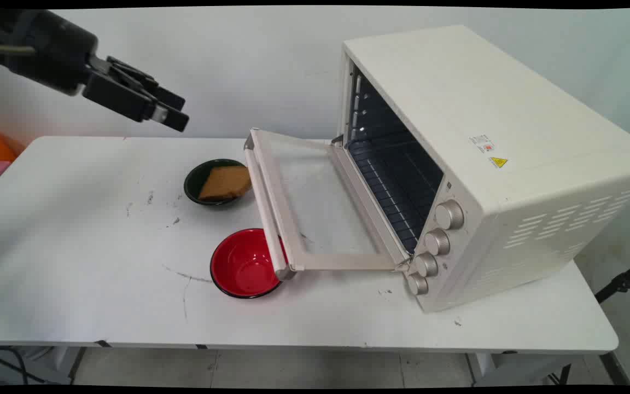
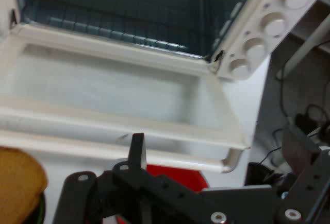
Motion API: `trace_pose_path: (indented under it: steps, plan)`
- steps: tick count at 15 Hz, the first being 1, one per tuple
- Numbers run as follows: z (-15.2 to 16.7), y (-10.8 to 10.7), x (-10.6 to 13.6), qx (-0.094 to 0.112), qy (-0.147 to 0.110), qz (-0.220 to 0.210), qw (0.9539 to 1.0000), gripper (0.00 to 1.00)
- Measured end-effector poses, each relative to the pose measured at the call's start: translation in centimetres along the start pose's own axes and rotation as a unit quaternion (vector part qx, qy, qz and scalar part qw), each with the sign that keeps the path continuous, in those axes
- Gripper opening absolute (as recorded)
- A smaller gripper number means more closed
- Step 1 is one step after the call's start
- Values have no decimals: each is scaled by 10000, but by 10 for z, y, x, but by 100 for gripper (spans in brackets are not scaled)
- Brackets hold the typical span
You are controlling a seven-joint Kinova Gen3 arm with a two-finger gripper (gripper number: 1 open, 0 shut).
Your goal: Close the oven
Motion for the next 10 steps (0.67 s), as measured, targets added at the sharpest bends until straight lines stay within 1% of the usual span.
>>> trace_pose_path:
  steps: [4, 7, 10]
  plan:
    - [33, -20, -13, 171, -240, 51, 9996, 100]
    - [68, -34, -28, 248, -449, 220, 9984, 100]
    - [102, -50, -44, 341, -685, 368, 9964, 100]
